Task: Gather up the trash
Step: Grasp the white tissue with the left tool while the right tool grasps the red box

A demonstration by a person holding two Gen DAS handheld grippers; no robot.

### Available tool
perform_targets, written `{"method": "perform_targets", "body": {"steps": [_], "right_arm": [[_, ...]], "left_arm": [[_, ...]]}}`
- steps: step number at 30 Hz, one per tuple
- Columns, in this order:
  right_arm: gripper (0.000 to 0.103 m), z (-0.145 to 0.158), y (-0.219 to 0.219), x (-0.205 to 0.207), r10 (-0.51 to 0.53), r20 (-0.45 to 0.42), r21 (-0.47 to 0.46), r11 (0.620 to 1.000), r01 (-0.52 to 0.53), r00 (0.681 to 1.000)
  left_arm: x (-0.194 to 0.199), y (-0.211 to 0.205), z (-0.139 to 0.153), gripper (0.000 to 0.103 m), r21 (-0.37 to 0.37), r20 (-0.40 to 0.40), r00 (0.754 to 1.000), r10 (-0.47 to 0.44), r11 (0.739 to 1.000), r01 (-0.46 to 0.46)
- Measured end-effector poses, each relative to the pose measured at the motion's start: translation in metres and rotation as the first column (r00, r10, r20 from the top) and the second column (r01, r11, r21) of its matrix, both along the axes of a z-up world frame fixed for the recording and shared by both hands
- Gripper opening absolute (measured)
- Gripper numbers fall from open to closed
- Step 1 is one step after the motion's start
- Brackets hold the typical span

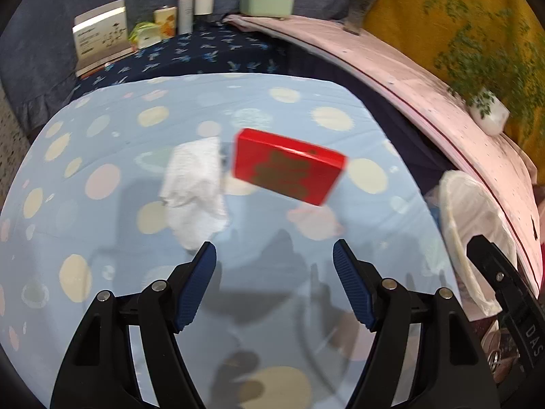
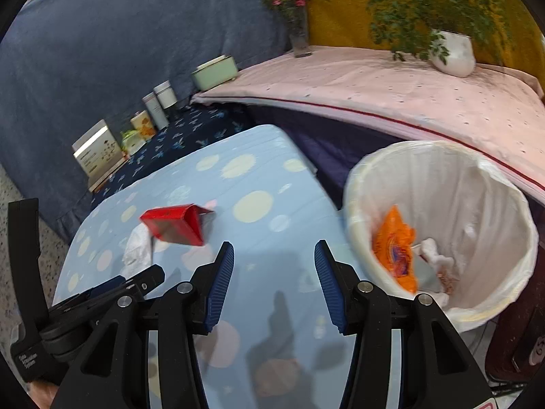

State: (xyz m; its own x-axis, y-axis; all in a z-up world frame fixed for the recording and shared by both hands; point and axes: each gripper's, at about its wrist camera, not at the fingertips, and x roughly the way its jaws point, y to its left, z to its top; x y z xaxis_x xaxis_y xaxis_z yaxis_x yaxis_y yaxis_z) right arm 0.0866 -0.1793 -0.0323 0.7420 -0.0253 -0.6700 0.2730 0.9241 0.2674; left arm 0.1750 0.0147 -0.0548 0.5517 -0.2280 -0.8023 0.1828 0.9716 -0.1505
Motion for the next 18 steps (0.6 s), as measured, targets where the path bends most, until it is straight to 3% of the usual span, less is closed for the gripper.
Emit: {"method": "perform_targets", "body": {"steps": [11, 18], "right_arm": [[0.049, -0.014, 0.049, 0.051, 0.112, -0.015, 0.023, 0.993, -0.112, 0.994], [0.049, -0.028, 0.063, 0.086, 0.159, -0.032, 0.038, 0.987, -0.158, 0.987]], "left_arm": [[0.041, 0.049, -0.022, 0.076, 0.024, -0.034, 0.995, 0.092, 0.996, -0.091], [0.065, 0.055, -0.033, 0.076, -0.023, -0.061, 0.996, 0.062, 0.998, -0.064]]}}
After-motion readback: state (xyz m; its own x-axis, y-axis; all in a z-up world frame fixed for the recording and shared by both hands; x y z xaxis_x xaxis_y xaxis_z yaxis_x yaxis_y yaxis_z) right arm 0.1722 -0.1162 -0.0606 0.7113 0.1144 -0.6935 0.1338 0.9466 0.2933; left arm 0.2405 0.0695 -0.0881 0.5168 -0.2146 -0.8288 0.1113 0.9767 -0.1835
